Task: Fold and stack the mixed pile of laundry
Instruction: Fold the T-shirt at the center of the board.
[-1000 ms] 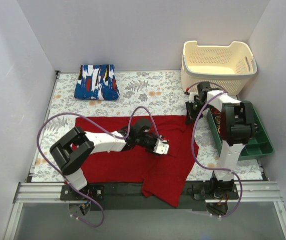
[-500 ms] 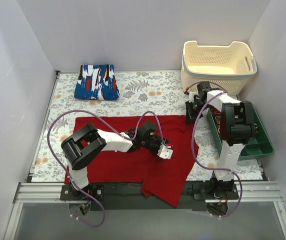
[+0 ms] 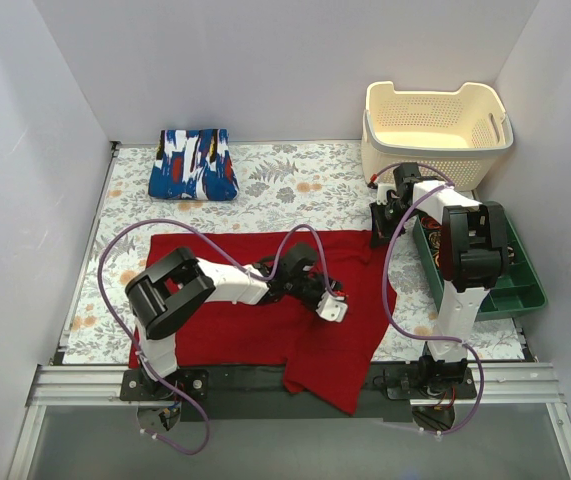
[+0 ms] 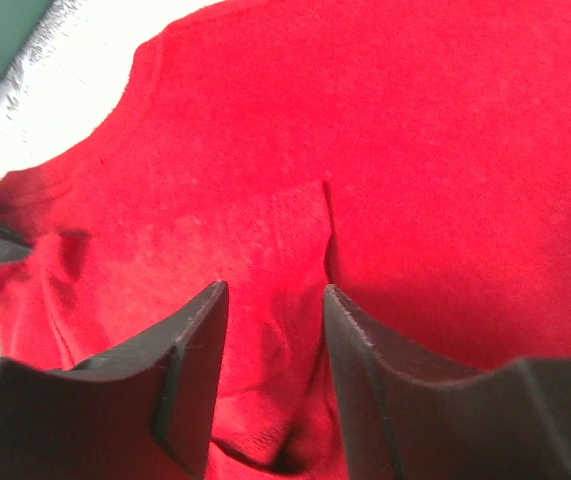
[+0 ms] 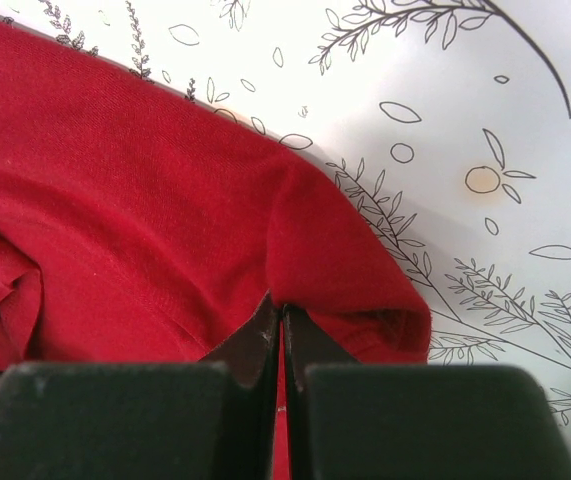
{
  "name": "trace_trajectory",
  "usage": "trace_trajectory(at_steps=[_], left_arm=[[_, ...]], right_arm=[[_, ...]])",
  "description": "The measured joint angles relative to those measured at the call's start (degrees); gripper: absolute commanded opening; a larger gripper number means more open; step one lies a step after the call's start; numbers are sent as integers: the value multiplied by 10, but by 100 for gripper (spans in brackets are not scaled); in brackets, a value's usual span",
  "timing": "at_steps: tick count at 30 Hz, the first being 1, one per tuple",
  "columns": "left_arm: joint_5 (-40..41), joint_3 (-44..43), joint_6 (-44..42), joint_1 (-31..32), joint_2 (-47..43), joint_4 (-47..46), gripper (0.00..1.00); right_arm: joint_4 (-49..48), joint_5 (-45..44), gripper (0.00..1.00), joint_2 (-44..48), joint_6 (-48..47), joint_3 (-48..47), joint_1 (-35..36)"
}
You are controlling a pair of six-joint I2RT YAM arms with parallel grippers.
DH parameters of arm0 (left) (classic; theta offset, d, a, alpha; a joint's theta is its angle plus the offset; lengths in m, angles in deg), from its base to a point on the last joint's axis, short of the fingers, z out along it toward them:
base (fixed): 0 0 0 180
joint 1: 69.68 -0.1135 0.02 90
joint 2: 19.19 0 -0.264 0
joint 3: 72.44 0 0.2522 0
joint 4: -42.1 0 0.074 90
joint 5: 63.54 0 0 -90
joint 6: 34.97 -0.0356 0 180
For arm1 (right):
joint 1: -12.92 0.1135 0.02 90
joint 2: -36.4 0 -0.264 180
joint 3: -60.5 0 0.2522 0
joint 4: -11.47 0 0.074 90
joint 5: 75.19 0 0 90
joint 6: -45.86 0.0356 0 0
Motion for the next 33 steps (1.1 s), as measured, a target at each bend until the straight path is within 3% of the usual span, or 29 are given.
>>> trace_trajectory(at_steps=[5,8,11,18,22,26,33], left_arm=[[5,-23,-3,1,26,-1,20],[7,-31,-1,1,35,0,15],[7,-40,-1,2,35,8,28],[-8,-45,-10,2,35,35,33],[-13,-45,-14,2,34,45,11],[-19,-45,-16,2,34,59,0],[-40,-44,-6,2,2,76,0]], right_arm=[[0,1,1,0,0,0,0],[0,1,1,0,-1,0,0],[0,1,1,0,-2,0,0],[-1,1,1,0,-2,0,0],[-1,2,1,0,-2,0,0],[-1,3,13,0,-2,0,0],[-2,3,34,0,-1,0,0]])
